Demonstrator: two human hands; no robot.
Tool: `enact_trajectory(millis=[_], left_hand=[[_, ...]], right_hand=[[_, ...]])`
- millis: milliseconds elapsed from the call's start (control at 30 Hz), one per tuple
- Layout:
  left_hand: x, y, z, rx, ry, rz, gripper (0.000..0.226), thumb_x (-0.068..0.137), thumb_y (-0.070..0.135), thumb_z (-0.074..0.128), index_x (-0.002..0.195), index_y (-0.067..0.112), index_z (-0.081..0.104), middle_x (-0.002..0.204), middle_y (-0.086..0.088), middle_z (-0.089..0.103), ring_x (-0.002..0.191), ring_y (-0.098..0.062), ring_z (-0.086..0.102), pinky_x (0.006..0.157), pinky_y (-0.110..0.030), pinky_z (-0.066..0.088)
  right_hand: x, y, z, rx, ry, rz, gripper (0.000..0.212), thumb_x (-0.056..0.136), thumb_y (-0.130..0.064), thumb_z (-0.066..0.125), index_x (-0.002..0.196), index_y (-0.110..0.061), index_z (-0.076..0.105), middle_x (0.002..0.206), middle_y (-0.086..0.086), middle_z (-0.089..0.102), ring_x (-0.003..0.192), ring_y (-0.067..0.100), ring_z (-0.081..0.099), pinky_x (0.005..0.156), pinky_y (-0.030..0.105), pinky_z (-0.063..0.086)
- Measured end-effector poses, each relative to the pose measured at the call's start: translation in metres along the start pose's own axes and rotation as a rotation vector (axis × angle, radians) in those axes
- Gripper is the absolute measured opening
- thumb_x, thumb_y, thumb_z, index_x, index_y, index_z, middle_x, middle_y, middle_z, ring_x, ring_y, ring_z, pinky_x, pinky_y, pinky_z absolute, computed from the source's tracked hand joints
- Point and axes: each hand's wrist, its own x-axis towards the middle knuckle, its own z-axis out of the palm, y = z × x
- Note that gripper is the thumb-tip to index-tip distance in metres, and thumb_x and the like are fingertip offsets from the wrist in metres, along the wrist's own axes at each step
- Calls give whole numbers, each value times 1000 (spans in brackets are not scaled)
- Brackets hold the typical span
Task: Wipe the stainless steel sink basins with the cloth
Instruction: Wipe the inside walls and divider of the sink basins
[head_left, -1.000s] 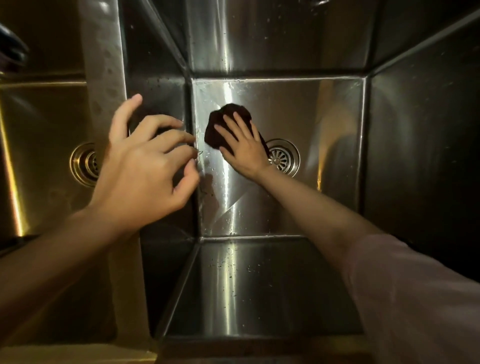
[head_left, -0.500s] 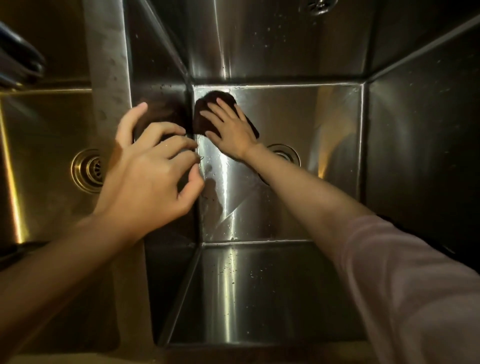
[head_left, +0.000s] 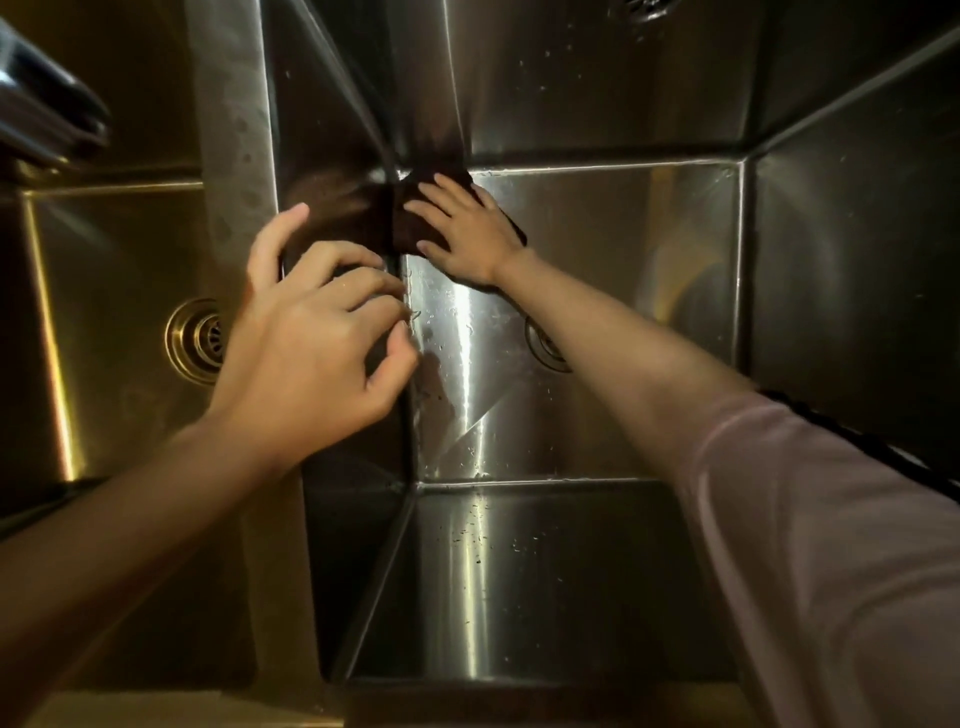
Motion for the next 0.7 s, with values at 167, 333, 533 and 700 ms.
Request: enact_trajectory(millis=[167,333,533,700], left_hand=[[-2,-1,1,-3,17,11,36,94,27,46,86,10,76,96,-3,74,108,-24,61,116,-54,18],[-2,-2,1,-4,47,36,34,93,26,47,88,11,76,95,-2,74,106,-23,62,117,-51,18],[-2,-3,3,-9,61,41,33,92,26,47,87,14,77,94,1,74,105,-21,62,117,-48,17],[-2,-1,4,-17,68,39,33,92,26,47,88,12,77,94,-2,74,106,-23,62,117,-50,17]], right_hand=[[-77,-3,40,29,84,87,57,95,-55,36,148,-33,31,158,-3,25,149,19,12,119,46,15],[-61,17,27,19,10,20,59,94,-56,38,148,-34,29,159,-3,22,149,20,10,118,42,14],[-39,46,5,145,121,277,59,96,-54,35,149,-31,27,159,-1,20,149,20,8,120,46,14],[-105,31,36,142,198,431,56,98,-48,37,149,-27,29,159,3,21,149,24,10,120,47,12]])
